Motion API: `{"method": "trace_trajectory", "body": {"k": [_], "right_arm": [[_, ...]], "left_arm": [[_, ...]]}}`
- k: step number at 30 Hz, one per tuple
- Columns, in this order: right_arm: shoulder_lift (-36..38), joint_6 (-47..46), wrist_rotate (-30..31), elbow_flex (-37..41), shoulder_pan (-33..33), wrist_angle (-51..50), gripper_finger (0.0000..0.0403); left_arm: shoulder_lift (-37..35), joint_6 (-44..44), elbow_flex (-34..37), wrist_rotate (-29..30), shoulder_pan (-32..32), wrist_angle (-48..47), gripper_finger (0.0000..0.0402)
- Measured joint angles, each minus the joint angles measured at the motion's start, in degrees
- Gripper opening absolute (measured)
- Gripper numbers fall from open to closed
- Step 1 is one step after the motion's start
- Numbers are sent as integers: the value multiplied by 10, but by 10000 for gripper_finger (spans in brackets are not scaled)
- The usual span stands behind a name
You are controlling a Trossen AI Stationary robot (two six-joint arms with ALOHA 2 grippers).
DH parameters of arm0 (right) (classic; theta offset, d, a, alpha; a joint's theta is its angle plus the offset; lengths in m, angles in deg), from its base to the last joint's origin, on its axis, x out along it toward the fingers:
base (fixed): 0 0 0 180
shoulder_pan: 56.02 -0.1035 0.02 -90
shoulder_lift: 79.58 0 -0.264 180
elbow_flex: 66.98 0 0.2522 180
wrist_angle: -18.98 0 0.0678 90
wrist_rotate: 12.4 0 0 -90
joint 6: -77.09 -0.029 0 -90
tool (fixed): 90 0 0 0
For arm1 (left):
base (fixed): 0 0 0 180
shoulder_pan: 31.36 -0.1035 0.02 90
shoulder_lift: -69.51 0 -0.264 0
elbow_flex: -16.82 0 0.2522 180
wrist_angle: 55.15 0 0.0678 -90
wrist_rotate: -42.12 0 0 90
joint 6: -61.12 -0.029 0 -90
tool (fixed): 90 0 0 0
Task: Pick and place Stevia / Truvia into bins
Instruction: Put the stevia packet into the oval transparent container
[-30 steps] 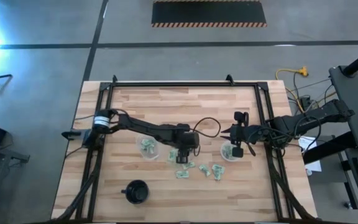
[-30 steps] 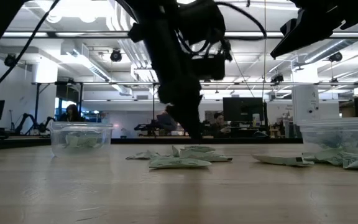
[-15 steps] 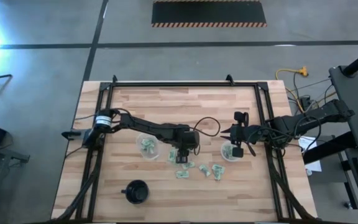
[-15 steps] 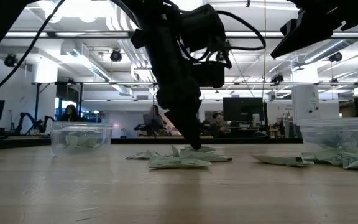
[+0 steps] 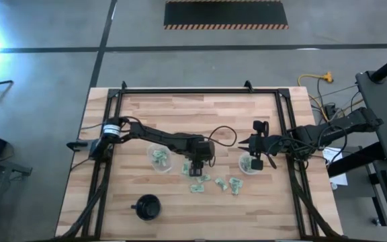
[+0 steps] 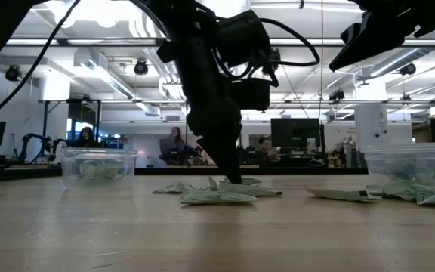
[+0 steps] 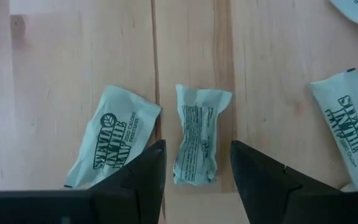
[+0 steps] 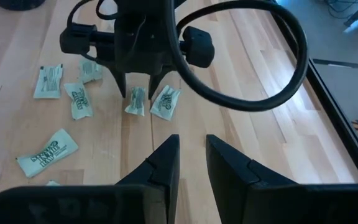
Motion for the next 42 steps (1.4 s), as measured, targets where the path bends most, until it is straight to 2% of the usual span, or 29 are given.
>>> {"method": "trace_trajectory", "body": {"k": [8, 11, 27, 35, 42], "right_arm": [[0, 2, 0, 0, 0, 1, 68], [0, 2, 0, 0, 0, 1, 68], [0, 3, 0, 0, 0, 0, 68], [0, 3, 0, 0, 0, 0, 68], [0, 3, 1, 1, 0, 0, 68]], "left_arm": [[0, 1, 7, 0, 0, 6, 161], [0, 1, 10, 0, -1, 7, 149], [-1, 1, 11, 7, -2, 9, 9], [-8, 1, -14, 7, -3, -57, 4], [-60, 18, -16, 7, -2, -128, 3]]}}
